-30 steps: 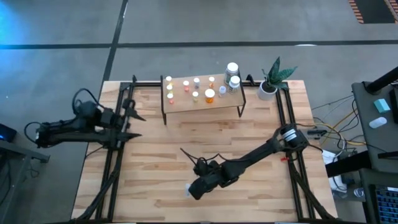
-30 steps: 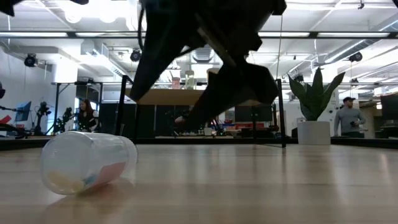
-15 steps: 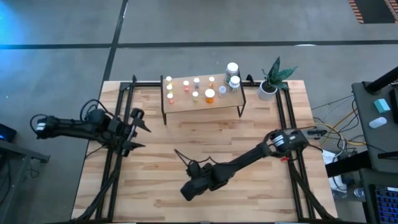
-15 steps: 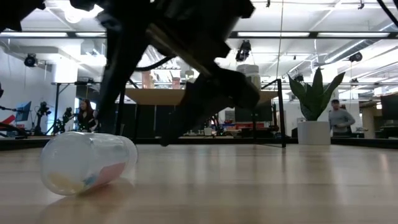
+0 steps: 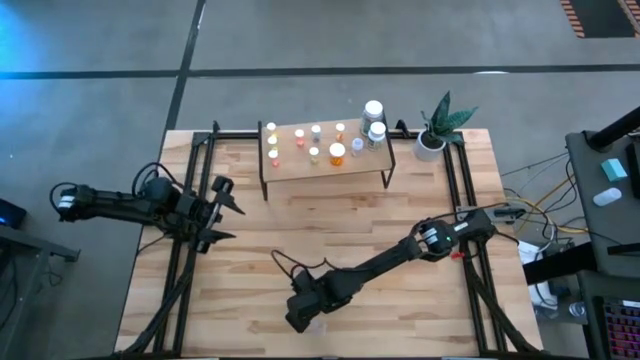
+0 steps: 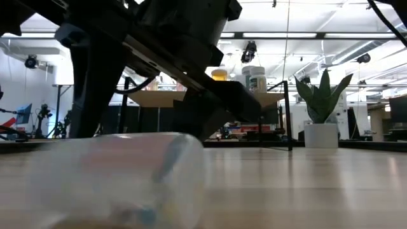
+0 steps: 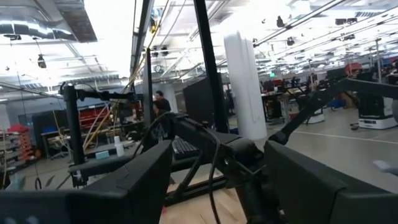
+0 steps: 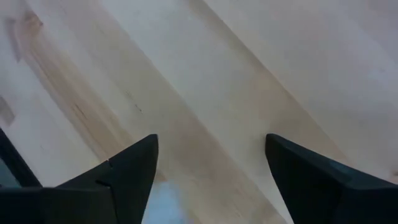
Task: Pick and place medicine bottles onto shelf by color
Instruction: Put the transparent pill bottle on the shelf
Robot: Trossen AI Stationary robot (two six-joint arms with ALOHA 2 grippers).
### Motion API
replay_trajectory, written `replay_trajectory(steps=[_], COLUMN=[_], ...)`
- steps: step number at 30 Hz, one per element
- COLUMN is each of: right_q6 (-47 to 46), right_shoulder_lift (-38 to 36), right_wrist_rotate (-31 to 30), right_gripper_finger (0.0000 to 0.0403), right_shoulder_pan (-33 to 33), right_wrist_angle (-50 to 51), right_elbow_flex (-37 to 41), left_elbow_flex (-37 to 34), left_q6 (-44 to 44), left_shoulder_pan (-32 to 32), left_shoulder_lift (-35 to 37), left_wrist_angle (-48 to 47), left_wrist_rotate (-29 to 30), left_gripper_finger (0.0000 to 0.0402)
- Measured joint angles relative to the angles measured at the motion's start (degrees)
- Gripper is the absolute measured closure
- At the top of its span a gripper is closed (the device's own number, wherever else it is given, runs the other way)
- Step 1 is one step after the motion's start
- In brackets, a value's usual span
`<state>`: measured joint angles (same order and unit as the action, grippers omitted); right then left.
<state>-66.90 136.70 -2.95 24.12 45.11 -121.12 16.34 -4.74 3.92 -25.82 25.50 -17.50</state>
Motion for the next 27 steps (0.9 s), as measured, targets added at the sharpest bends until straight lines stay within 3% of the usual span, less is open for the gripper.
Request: replay_trajectory(steps=[7, 16, 20, 27], right_q6=[2.06, 29.57, 22.98, 11.67], right_shoulder_lift=[-1.72, -4.09, -4.04, -4.24], right_wrist_rotate=[1.58, 4.30, 1.21, 1.53], right_gripper_finger=[0.0135, 0.0145, 0.0145, 0.0140], right_shoulder_pan=[-0.04, 3.71, 5.39, 7.37], right_wrist_angle=[4.64, 6.85, 12.80, 17.74], right_elbow_flex=[0.61, -2.99, -5.43, -5.99], left_elbow_flex=[-0.13, -0.26, -0.37, -0.57], left_q6=[-0.03, -0.03, -0.01, 0.82], left_shoulder_pan=[0.00, -0.04, -0.04, -0.04], left_shoulder_lift=[0.02, -0.39, -0.72, -2.19], left_wrist_angle=[0.10, 0.26, 1.14, 2.92], left_wrist_rotate=[0.01, 0.01, 0.01, 0.01], left_gripper_finger=[0.0162, 0.0162, 0.0162, 0.0162])
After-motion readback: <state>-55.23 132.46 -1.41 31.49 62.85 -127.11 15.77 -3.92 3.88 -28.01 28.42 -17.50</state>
